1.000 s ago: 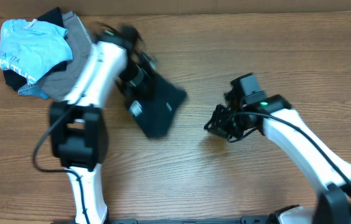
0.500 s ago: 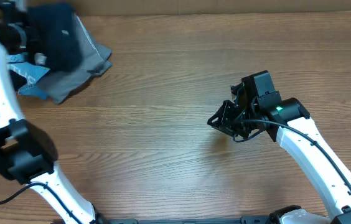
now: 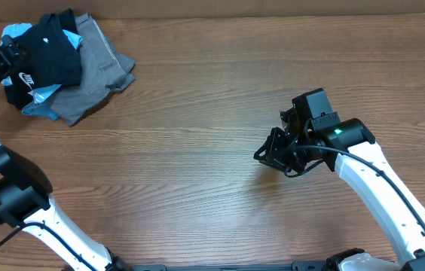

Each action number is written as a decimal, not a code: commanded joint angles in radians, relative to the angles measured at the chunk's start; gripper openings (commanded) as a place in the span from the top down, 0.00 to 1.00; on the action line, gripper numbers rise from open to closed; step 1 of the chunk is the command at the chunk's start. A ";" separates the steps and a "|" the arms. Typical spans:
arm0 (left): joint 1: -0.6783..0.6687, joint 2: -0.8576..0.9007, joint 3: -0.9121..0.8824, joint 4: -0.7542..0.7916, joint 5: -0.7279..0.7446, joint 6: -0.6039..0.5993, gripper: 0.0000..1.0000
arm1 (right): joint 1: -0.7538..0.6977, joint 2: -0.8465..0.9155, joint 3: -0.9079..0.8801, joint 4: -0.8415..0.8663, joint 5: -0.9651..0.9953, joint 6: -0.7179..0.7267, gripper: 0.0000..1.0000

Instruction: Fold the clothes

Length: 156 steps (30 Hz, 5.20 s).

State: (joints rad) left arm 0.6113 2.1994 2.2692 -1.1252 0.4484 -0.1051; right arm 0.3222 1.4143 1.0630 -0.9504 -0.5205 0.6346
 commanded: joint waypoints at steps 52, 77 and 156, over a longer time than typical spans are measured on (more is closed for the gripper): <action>-0.745 -0.814 0.142 -0.564 -0.254 0.209 0.00 | -0.068 -0.850 -0.057 0.245 0.430 -0.740 0.00; -0.745 -0.814 0.142 -0.564 -0.254 0.209 0.00 | -0.095 -1.411 -1.013 0.793 0.405 -0.736 0.00; -0.642 -2.197 -2.200 0.991 -0.431 0.080 0.00 | -0.093 -1.411 -1.033 0.834 0.404 -0.736 0.00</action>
State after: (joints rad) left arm -0.0372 0.0166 0.1200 -0.1673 0.0284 0.0086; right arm 0.2352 0.0147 0.0380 -0.1230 -0.1081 -0.1043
